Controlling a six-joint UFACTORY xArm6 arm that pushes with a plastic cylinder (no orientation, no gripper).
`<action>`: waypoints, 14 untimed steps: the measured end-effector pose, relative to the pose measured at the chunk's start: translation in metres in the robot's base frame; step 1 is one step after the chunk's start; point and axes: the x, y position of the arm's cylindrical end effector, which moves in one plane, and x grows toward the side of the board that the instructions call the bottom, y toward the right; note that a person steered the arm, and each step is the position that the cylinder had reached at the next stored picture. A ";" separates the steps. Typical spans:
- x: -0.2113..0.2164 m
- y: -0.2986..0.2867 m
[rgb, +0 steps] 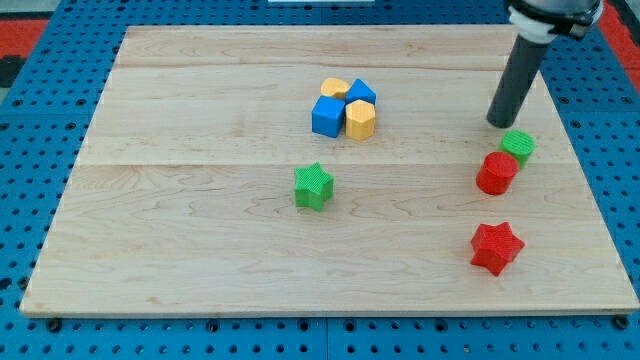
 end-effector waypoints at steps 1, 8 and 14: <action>0.005 0.068; 0.075 -0.036; 0.121 -0.113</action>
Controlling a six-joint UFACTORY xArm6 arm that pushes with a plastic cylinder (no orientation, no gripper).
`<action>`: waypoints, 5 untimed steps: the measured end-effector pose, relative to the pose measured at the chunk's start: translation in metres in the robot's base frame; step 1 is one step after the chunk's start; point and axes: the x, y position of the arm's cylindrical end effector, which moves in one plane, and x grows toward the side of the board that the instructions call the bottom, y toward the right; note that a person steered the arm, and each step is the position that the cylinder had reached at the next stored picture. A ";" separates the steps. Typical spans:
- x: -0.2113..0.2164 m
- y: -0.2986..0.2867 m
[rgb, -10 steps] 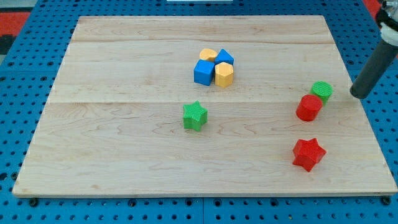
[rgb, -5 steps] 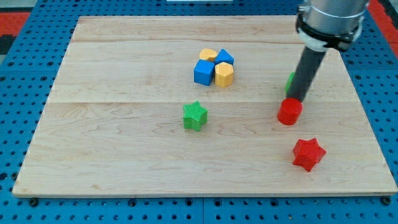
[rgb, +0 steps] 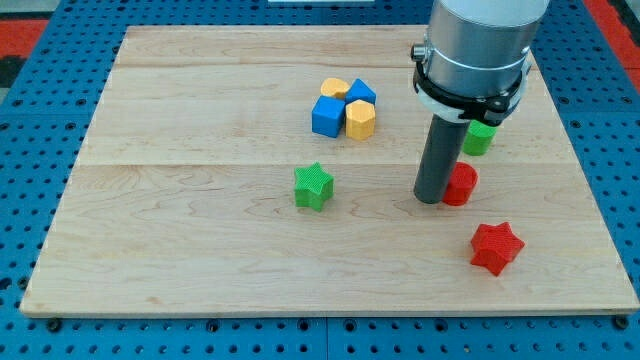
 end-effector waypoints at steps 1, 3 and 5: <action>0.000 0.021; 0.014 0.001; 0.045 -0.122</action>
